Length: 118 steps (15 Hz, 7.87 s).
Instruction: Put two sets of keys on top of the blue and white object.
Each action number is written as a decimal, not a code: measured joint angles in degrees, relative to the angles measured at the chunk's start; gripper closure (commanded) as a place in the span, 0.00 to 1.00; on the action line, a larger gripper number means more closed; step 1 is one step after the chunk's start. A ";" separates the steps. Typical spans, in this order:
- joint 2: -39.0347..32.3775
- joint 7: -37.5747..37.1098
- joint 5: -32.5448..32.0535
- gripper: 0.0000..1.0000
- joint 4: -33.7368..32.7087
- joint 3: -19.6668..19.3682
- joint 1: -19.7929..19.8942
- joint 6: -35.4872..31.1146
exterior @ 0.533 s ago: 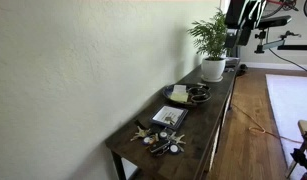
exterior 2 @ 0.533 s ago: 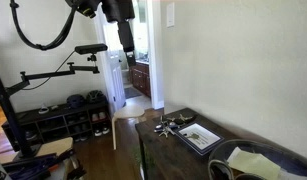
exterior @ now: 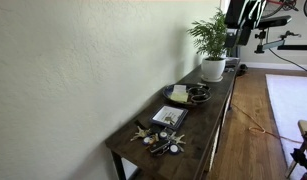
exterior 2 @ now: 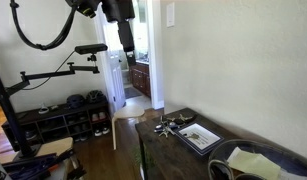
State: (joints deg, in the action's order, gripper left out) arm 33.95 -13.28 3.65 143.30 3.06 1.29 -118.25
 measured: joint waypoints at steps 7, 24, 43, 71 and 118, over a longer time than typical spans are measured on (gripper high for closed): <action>-0.09 0.03 -0.04 0.00 0.00 0.02 0.00 0.00; -11.71 0.24 -0.62 0.00 -0.16 2.72 -0.55 -10.32; -24.14 0.28 -0.40 0.00 -3.74 2.99 -3.18 -15.02; -42.48 5.00 -1.86 0.00 -11.88 2.72 -3.58 -22.45; -65.02 37.78 -4.75 0.67 -31.94 6.45 -3.68 -16.63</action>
State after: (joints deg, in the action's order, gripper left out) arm -31.07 24.50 -1.09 111.36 9.50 -2.39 -134.88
